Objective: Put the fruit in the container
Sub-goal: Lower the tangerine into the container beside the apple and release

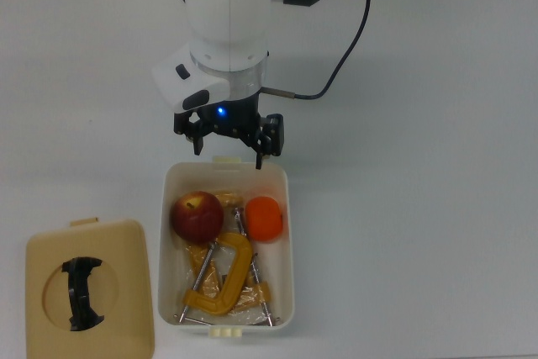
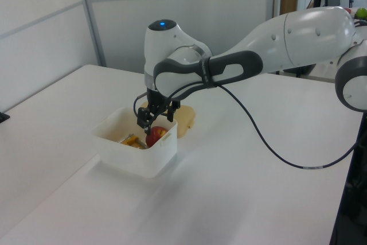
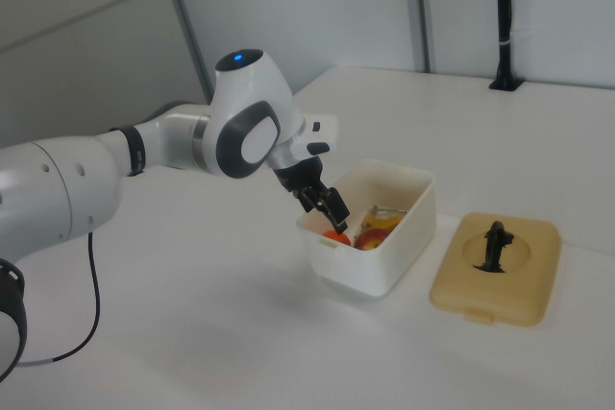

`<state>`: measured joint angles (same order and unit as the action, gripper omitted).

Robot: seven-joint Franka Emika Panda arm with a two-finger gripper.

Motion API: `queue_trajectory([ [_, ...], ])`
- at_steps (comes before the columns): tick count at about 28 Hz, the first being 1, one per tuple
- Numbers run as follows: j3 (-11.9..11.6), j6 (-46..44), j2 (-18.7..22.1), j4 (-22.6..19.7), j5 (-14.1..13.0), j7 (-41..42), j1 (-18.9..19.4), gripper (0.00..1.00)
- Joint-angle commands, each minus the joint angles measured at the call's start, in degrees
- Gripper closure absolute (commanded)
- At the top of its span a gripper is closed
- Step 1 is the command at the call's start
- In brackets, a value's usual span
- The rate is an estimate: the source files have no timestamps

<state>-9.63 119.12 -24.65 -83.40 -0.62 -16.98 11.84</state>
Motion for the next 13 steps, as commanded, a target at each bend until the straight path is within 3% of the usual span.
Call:
queue_trajectory([
  [1, -0.56, -10.91, 2.93, 1.83, -1.93, 7.39, -1.03, 0.0],
  [13, -0.65, -24.45, 8.48, 1.66, -0.53, 16.71, -2.44, 0.0],
])
